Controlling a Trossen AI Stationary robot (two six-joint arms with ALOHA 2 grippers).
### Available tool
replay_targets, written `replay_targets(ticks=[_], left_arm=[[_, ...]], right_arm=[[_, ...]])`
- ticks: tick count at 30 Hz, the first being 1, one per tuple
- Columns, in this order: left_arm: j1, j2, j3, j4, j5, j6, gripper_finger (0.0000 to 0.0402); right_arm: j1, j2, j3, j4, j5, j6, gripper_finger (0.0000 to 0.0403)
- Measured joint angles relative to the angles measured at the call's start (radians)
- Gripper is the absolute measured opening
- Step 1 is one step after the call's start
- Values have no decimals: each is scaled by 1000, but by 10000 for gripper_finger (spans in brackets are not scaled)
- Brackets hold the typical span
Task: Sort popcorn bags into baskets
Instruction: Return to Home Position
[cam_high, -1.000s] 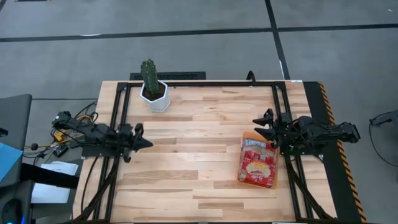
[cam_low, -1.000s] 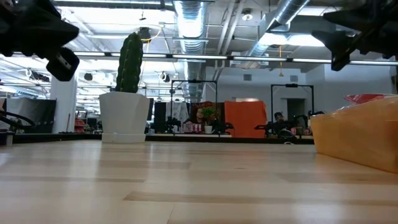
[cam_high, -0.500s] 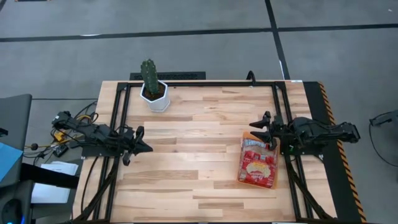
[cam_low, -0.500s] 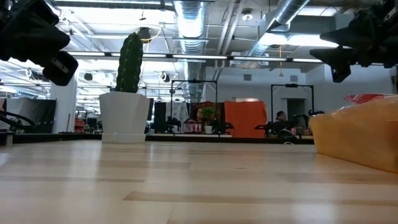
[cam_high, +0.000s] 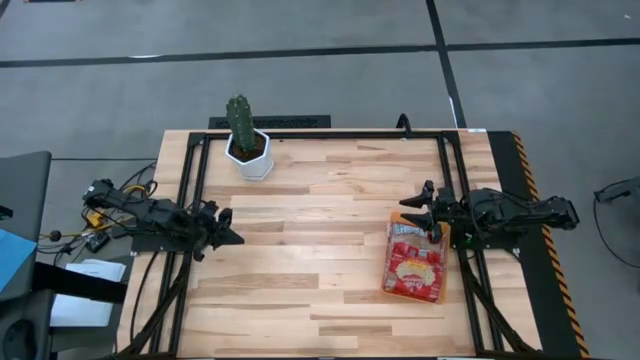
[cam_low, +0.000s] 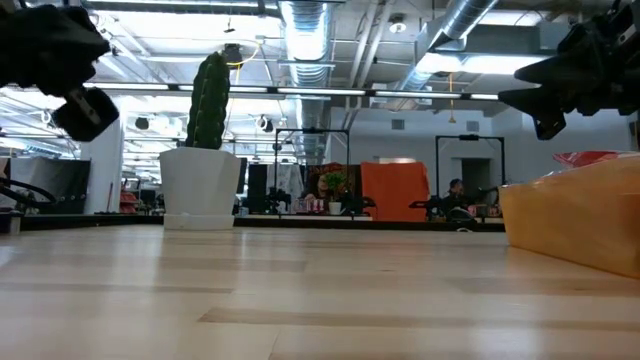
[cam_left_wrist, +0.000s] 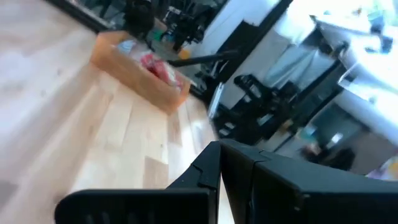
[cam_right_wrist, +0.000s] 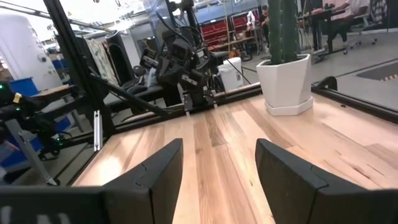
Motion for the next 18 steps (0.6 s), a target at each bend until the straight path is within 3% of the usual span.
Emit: replay_targets(ticks=[5,18], left_arm=[[0,15,0,-41,1,-145,0],[0,15,3,-65,3,-163,0]], right_arm=[[0,0,0,-2,1,0,226],[0,0,0,-5,0,0,225]])
